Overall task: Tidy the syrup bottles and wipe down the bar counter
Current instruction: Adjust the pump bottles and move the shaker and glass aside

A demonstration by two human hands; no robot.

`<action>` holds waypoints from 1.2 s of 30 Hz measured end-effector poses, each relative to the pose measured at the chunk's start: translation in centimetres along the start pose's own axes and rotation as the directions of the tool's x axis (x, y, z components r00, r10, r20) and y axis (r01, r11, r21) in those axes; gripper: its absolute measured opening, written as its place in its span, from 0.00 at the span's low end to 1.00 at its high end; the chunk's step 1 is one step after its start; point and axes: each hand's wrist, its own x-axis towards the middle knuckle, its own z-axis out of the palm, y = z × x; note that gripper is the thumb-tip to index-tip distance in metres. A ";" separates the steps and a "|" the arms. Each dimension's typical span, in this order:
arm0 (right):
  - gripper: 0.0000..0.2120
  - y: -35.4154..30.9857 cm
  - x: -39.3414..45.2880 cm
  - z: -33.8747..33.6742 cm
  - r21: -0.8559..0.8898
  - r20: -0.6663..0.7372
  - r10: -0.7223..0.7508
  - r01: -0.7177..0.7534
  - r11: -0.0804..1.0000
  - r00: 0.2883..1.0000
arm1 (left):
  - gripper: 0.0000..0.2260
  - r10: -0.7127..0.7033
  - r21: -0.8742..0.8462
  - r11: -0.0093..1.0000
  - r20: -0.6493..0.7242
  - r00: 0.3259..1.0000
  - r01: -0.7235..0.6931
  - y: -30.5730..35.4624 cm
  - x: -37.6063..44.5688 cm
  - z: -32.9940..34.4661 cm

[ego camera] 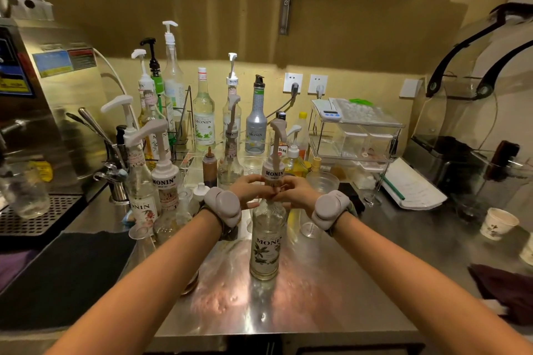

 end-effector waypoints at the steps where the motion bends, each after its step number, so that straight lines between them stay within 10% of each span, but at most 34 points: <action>1: 0.20 0.1 0.1 0.0 0.001 -0.008 -0.008 0.008 1.000 1.000 | 0.17 0.012 -0.002 1.000 0.002 1.000 -0.012 0.0 0.1 0.0; 36: 0.06 -21.4 6.0 -10.1 -0.109 -0.148 -0.336 0.323 0.940 0.930 | 0.19 0.330 0.016 0.944 -0.105 0.938 -0.331 23.8 1.7 -3.2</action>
